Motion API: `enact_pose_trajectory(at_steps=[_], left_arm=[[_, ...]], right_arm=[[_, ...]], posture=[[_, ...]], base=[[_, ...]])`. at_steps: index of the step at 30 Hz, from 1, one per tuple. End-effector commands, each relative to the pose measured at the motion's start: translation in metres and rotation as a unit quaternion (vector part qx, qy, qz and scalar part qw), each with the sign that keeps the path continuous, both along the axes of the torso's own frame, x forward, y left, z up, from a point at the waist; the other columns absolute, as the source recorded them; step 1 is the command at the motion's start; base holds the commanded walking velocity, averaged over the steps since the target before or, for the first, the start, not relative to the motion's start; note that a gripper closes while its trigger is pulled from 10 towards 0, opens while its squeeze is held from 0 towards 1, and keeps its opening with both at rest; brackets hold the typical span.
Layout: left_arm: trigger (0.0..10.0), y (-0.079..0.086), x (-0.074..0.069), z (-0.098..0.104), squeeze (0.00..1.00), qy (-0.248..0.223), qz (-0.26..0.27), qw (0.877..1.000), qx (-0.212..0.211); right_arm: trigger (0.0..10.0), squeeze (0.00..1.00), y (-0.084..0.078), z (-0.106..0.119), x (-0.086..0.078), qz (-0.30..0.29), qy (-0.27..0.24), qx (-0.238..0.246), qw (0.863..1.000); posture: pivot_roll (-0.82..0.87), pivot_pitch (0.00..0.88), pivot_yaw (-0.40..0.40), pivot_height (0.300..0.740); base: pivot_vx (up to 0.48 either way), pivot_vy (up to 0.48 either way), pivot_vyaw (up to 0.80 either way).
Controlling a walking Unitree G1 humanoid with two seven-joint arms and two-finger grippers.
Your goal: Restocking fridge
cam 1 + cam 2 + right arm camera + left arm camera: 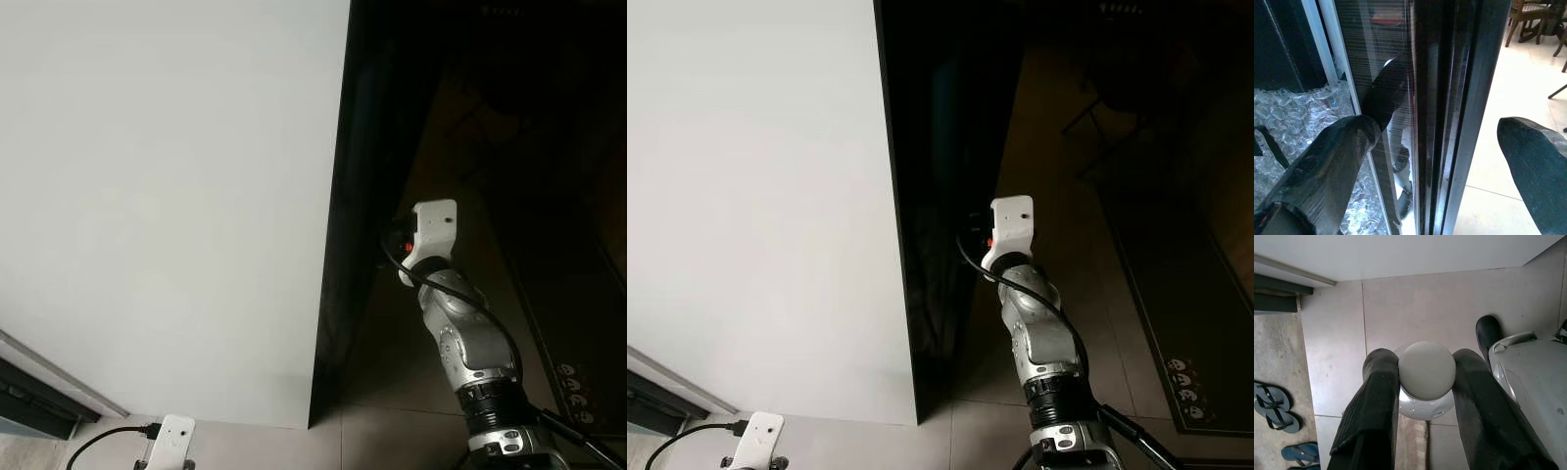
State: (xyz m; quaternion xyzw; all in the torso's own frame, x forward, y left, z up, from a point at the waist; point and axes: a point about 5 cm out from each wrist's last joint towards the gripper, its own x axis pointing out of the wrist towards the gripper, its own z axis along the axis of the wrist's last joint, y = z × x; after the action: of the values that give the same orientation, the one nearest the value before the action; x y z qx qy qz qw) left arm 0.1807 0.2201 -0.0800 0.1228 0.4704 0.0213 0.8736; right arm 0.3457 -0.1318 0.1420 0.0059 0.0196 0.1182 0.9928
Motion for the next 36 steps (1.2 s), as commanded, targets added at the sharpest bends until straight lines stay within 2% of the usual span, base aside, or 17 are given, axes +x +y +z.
enact_pose_trajectory(at_steps=[1,13,16,22,27,34,36], left_arm=[[10.0,0.001,-0.004,-0.002,0.0,0.01,0.001,1.0,0.002],[10.0,0.001,-0.005,-0.002,0.0,0.012,-0.002,1.0,0.004],[10.0,0.001,-0.005,-0.002,0.0,0.011,-0.002,1.0,0.004],[10.0,0.0,-0.004,-0.002,0.0,0.011,-0.004,1.0,0.004],[10.0,0.0,-0.004,-0.002,0.0,0.011,-0.006,1.0,0.006],[10.0,0.0,-0.005,-0.002,0.0,0.011,-0.005,1.0,0.007],[10.0,0.0,-0.005,-0.002,0.0,0.012,-0.006,1.0,0.008]], right_arm=[[10.0,0.0,0.008,0.004,0.003,0.017,-0.004,0.005,1.0],[10.0,0.0,0.029,-0.002,-0.006,0.063,0.017,0.003,0.998],[10.0,0.0,0.028,0.0,-0.005,0.053,0.009,0.01,0.999],[10.0,0.0,0.019,0.004,0.0,0.03,-0.002,-0.017,0.999],[10.0,0.0,0.015,0.008,0.004,0.024,-0.009,-0.009,1.0],[10.0,0.0,0.032,0.008,0.004,0.08,0.004,0.037,0.996],[10.0,0.0,0.049,0.008,-0.002,0.137,0.014,0.066,0.988]], posture=[[0.03,0.081,-0.002,0.74],[0.03,0.087,-0.003,0.74],[0.03,0.089,-0.002,0.74],[0.03,0.081,-0.009,0.74],[0.04,0.078,-0.009,0.74],[0.04,0.081,-0.007,0.74],[0.04,0.087,-0.006,0.74]], base=[[0.0,0.0,0.0],[0.0,0.0,0.0],[0.0,0.0,0.0],[0.0,0.0,0.0],[0.0,0.0,0.0],[0.0,0.0,0.0],[0.0,0.0,0.0]])
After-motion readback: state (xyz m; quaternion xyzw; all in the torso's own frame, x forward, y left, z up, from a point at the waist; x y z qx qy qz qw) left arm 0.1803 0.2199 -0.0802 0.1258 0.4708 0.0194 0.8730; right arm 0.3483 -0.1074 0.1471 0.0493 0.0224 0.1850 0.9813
